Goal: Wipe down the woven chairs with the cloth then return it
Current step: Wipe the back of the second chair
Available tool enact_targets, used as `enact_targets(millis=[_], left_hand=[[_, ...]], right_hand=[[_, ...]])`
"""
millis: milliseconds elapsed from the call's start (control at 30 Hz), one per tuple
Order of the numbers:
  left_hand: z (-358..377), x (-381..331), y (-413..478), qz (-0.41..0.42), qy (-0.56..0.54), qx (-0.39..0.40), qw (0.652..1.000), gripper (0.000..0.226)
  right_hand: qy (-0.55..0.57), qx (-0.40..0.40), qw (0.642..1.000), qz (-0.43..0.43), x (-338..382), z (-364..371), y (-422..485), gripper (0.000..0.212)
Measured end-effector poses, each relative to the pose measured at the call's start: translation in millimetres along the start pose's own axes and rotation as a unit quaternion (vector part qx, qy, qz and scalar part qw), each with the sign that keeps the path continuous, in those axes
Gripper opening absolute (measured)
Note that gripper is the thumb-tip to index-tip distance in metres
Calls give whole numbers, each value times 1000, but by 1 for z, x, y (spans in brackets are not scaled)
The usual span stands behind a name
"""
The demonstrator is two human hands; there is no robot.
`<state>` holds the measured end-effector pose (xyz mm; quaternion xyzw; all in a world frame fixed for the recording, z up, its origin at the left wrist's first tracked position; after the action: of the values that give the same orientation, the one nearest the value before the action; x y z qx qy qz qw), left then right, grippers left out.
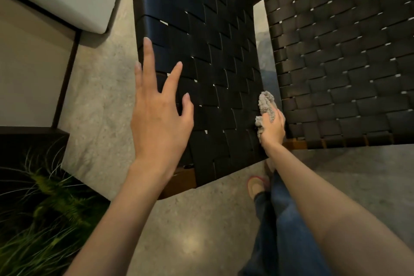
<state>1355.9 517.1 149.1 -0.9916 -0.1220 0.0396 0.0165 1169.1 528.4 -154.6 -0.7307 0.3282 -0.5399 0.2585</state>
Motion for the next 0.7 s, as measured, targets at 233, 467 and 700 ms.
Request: enact_targets(millis=[233,467,700], left_hand=[[1,5,0,-10,-38,-7,999,50],[-7,4,1,-19,-127,-19,992,54],[-19,30,15,-61,-315,-51,946,47]], right_hand=[[53,-4,999,-2,15,-5,-24,40],[124,61,974,-181,103,15,-119,41],[127,167,918,-338,224,63,-185,48]])
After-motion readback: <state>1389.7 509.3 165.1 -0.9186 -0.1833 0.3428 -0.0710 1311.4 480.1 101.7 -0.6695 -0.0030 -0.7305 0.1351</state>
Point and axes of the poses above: each hand's wrist, its own y-axis towards the middle knuckle, its own z-axis out of the palm, x = y × z, the point moved 8 cm from there along y, towards the middle knuckle, and after that the axes turned 1 degree about x, right-handed, at the moved point
